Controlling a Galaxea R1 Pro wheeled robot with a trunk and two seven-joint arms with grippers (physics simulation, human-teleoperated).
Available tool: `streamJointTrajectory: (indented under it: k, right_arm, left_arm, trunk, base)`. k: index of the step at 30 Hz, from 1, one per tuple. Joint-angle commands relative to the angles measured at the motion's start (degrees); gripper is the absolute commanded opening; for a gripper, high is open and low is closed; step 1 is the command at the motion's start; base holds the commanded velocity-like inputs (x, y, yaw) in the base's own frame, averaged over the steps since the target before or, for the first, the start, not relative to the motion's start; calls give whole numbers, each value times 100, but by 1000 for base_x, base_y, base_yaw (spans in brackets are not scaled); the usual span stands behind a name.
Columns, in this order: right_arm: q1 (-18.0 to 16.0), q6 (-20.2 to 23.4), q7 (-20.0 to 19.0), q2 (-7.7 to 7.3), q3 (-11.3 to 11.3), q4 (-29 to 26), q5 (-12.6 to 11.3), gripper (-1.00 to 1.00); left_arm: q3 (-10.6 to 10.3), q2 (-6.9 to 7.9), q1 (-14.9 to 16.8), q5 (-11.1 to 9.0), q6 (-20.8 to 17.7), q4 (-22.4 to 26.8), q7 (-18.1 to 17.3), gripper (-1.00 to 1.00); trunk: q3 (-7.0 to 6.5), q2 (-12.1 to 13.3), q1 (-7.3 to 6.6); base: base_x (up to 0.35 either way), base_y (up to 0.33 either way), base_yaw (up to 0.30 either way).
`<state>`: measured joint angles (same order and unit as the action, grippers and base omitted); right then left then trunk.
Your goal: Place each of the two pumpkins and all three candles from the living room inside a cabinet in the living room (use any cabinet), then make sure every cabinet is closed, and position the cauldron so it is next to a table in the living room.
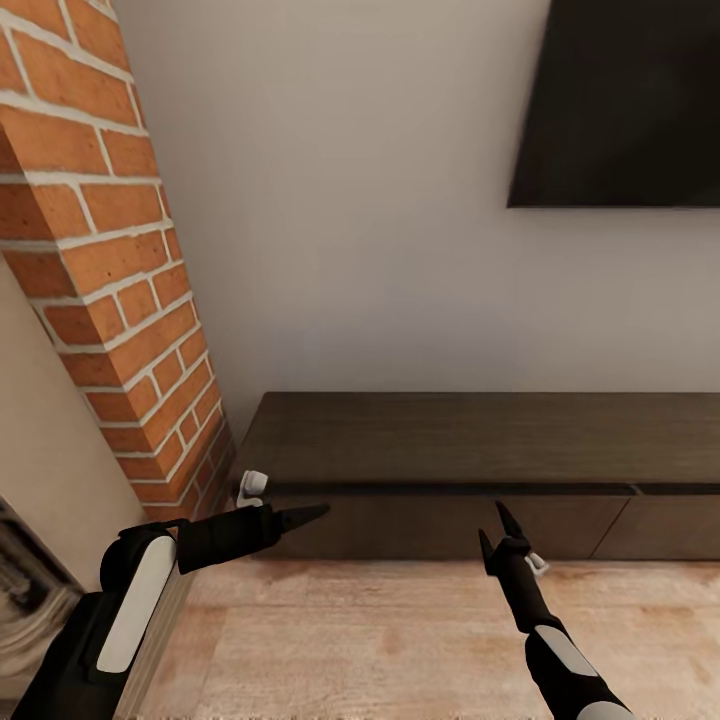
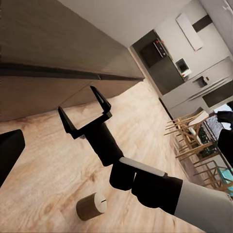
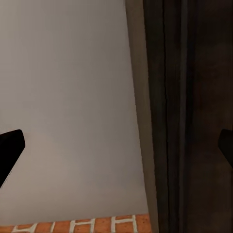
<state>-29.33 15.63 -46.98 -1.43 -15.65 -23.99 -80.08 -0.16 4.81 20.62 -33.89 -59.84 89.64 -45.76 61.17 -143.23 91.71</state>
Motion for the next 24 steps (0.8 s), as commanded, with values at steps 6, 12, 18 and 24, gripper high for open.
streamJointTrajectory:
  k: [6,12,18,24]
  right_arm:
    - [-3,54,-20,-1,-5,-7,-87,100]
    - [-3,54,-22,2,-8,-8,-91,100]
    - [-3,54,-22,2,-3,-9,-94,100]
    - [-3,54,-24,-5,-7,-9,-93,100]
  left_arm:
    - [-2,2,3,5,-16,-2,-28,100]
    - [-2,2,3,5,-16,-5,-34,100]
    - [-2,2,3,5,-16,-3,-38,100]
    - [-2,2,3,2,-16,-3,-44,100]
  trunk:
    - [138,-10,14]
    - [271,-18,29]
    - [360,-24,40]
    - [360,-24,40]
  base:
    - [0,0,0]
    - [0,0,0]
    - [0,0,0]
    - [0,0,0]
